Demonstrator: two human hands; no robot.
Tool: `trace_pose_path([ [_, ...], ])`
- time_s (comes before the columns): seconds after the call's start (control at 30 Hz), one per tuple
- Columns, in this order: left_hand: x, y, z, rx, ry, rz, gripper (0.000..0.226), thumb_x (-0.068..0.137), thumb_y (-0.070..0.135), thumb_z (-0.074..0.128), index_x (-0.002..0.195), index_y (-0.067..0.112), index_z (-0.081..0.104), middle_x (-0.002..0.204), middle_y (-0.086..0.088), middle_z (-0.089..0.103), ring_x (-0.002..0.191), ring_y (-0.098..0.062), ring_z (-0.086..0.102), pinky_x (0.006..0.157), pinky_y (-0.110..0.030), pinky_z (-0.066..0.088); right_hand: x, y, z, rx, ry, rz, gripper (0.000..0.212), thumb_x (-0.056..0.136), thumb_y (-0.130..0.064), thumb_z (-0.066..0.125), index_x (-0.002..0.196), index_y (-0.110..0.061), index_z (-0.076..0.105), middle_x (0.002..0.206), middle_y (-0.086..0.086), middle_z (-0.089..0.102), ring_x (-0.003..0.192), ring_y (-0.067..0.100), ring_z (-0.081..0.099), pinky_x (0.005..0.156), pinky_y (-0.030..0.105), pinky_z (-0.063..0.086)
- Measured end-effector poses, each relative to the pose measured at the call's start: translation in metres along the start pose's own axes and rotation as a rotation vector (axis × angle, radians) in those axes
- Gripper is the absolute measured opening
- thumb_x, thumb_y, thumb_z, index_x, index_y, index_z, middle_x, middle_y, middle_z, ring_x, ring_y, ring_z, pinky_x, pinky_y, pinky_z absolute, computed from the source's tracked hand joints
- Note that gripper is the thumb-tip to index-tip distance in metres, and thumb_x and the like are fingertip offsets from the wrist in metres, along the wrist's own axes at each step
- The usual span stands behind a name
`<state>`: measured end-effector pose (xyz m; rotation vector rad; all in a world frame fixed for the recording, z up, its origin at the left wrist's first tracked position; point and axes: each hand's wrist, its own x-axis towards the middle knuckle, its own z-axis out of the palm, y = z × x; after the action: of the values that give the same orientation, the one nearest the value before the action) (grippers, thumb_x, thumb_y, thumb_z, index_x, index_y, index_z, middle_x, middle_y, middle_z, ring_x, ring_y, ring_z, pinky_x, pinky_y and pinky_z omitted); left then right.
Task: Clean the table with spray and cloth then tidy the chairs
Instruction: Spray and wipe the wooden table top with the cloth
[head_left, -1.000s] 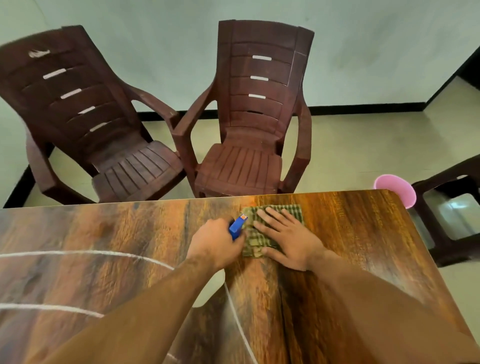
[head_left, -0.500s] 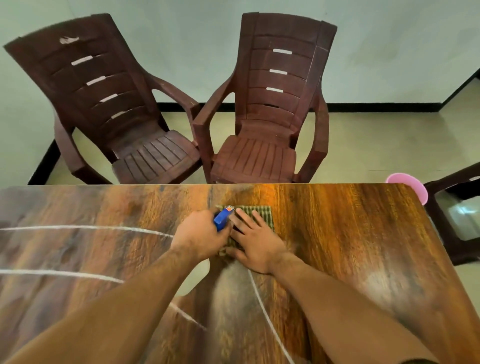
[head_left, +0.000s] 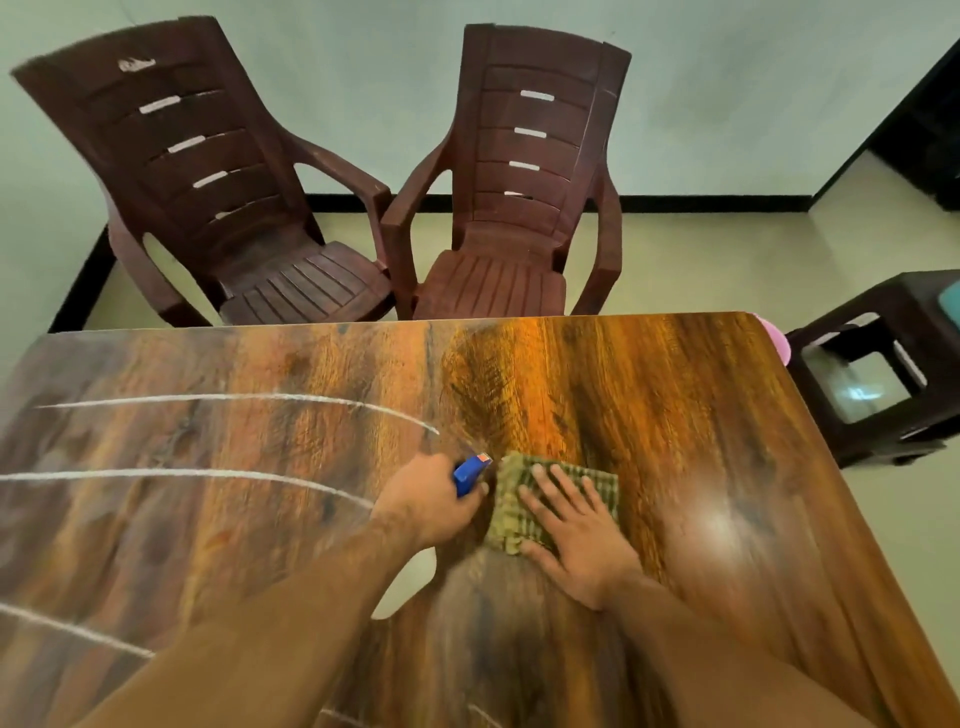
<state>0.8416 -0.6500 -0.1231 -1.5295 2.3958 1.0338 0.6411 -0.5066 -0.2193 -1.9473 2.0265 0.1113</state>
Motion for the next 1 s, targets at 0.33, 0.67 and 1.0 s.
trace_pose_path([
  [0.33,-0.065,-0.012,0.044,-0.028,-0.082,0.037,0.030,0.090,0.052,0.062,0.090,0.023,0.057,0.077,0.001,0.062,0.064,-0.013,0.055,0.060,-0.028,0.044,-0.112,-0.036,0.035,0.049,-0.003,0.165,0.068,0.100,-0.070,0.015,0.159,-0.039,-0.001,0.166,-0.009,-0.018,0.151,0.015,-0.024,0.121,0.047,-0.014],
  [0.67,-0.143,0.008,0.093,-0.075,-0.137,0.043,0.021,0.092,0.044,0.065,0.097,0.026,0.057,0.078,0.004,0.061,0.070,-0.012,0.059,0.071,-0.030,0.053,-0.195,-0.076,0.075,0.064,0.046,0.200,0.070,0.101,-0.067,0.019,0.159,-0.035,-0.002,0.168,-0.004,-0.012,0.151,0.017,-0.024,0.121,0.049,-0.010],
  [1.0,-0.228,0.002,0.138,-0.043,-0.110,-0.020,0.019,0.092,0.043,0.061,0.088,0.026,0.054,0.075,0.005,0.058,0.069,-0.017,0.056,0.064,-0.029,0.043,-0.268,-0.168,0.114,0.114,0.059,0.279,0.070,0.100,-0.058,0.030,0.159,-0.021,0.020,0.168,0.007,0.007,0.155,0.030,0.001,0.121,0.053,0.001],
])
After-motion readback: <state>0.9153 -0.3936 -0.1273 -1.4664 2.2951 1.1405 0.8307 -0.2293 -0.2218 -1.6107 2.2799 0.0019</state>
